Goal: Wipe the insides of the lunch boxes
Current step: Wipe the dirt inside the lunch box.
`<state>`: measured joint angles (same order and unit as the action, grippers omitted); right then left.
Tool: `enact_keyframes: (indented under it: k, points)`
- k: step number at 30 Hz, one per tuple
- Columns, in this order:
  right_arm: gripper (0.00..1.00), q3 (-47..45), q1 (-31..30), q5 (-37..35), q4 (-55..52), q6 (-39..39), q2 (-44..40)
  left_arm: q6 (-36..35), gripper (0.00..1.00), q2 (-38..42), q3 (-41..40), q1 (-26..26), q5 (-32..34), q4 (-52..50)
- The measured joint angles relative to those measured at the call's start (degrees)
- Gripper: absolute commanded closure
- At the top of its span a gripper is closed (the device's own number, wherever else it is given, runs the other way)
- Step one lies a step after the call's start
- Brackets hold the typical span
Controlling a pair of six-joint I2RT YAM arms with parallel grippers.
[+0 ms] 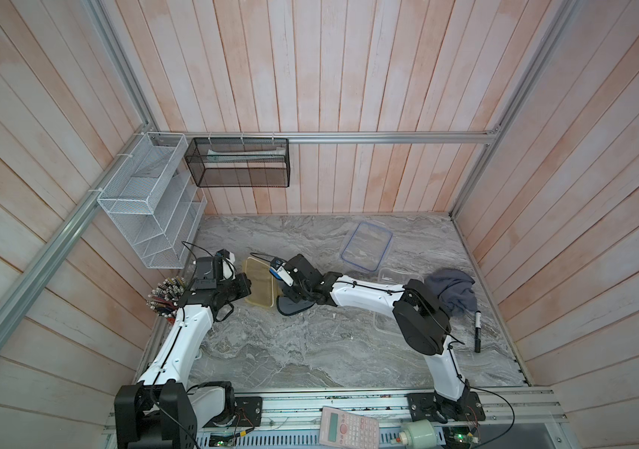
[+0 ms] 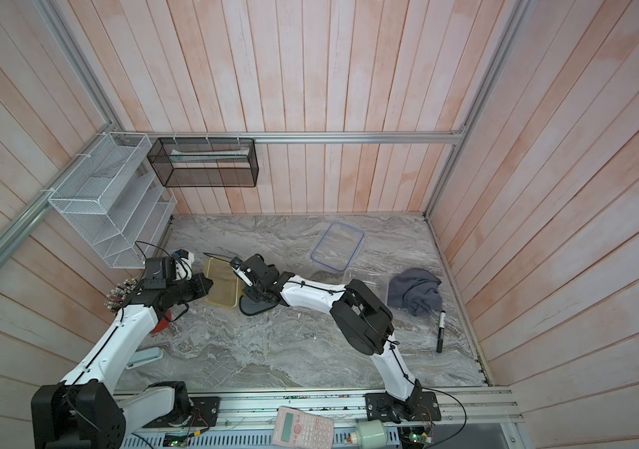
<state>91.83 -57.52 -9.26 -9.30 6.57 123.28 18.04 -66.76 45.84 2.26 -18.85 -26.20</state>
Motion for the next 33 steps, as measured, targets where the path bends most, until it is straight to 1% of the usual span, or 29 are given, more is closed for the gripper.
enact_keyframes:
  k: [5,10,13,20,23,27,30,33]
  points:
    - [1.0,2.89,-0.63,0.83,-5.75,1.36,3.21,1.97,0.97,0.0,-0.52,-0.04,0.55,0.96]
    - [1.0,5.03,-0.44,4.9,-11.65,2.03,3.48,3.69,0.97,-0.04,-1.53,-0.07,1.33,1.57]
    - [1.0,6.21,-0.31,10.25,-15.1,2.05,3.5,4.13,0.98,-0.07,-1.88,-0.07,1.7,1.81]
    - [1.0,9.77,0.96,26.49,-21.42,2.14,5.57,4.09,0.99,0.02,-3.15,0.0,2.84,3.43]
    - [1.0,10.86,1.99,33.07,-22.45,0.87,6.82,4.11,0.98,0.37,-4.13,0.17,2.93,5.11]
    - [1.0,11.28,3.45,40.83,-21.79,-2.97,7.96,4.09,0.98,0.94,-4.52,0.22,3.23,6.56]
    - [1.0,11.23,4.44,45.09,-21.09,-6.14,8.2,4.07,0.99,0.98,-4.57,0.22,3.58,7.13]
    - [1.0,11.21,4.85,46.77,-21.09,-7.65,8.26,4.02,0.99,0.98,-4.57,0.2,4.22,7.32]
